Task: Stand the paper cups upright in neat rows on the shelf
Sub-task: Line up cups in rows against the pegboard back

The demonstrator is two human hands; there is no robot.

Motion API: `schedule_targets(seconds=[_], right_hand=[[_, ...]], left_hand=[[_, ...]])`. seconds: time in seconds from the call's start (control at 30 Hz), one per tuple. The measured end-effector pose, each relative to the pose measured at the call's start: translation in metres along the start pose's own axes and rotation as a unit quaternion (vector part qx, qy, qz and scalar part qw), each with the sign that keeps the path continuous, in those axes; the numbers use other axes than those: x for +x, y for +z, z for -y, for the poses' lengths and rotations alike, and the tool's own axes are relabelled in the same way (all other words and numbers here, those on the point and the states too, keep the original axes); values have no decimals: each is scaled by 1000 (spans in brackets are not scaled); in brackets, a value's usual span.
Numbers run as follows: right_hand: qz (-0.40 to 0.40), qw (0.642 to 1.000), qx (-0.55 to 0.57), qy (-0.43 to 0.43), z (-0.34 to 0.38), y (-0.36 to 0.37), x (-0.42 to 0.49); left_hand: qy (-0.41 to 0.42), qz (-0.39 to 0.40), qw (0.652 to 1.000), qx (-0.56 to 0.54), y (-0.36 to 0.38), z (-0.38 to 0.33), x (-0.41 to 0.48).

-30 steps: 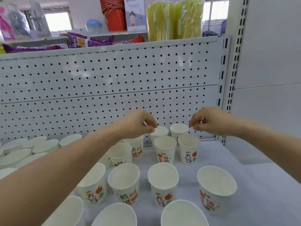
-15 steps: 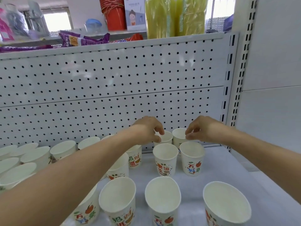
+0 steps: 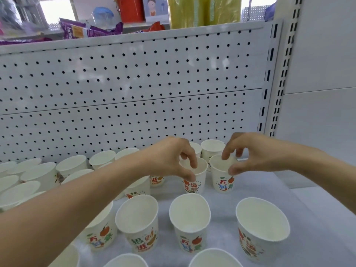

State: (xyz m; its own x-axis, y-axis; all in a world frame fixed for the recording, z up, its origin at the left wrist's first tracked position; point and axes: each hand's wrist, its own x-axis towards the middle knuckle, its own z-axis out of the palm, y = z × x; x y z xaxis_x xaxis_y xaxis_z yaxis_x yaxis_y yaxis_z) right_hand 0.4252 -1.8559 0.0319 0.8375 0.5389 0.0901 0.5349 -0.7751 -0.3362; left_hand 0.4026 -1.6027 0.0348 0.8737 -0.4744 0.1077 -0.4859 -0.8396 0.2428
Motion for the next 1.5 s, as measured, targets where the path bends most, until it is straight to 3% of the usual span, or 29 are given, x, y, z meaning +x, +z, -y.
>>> schedule_targets(seconds=[0.3,0.73,0.87,0.97,1.03,1.1,1.17,1.33,1.5], right_hand=[[-44,998,-48,-18,11,16,0],[-40,994,-103,-17,11,11,-5],[-67,996,-61,-21,12,-1,-22],[52,991,115,-44,20,-20,-58],[170,976,129,-39,25,-26,-83],[223,972,77,-16,29,-20,-100],[203,979,33,-9,31,-7,-104],[50,998,-4,-31,29,17,-92],[-14,1000,16,-12,18,32,-83]], left_hand=[[-11,5,1000,-20,8,-7,7],[-18,-11,1000,-17,4,-15,6],[25,-51,993,-105,-9,-31,-15],[66,67,985,-144,-20,-38,-46],[66,152,982,-89,-21,-37,-65],[60,177,982,-29,-14,-35,-74],[52,163,985,-2,-7,-36,-73],[24,106,994,4,1,-39,-57],[-15,58,998,-14,7,-37,-53]])
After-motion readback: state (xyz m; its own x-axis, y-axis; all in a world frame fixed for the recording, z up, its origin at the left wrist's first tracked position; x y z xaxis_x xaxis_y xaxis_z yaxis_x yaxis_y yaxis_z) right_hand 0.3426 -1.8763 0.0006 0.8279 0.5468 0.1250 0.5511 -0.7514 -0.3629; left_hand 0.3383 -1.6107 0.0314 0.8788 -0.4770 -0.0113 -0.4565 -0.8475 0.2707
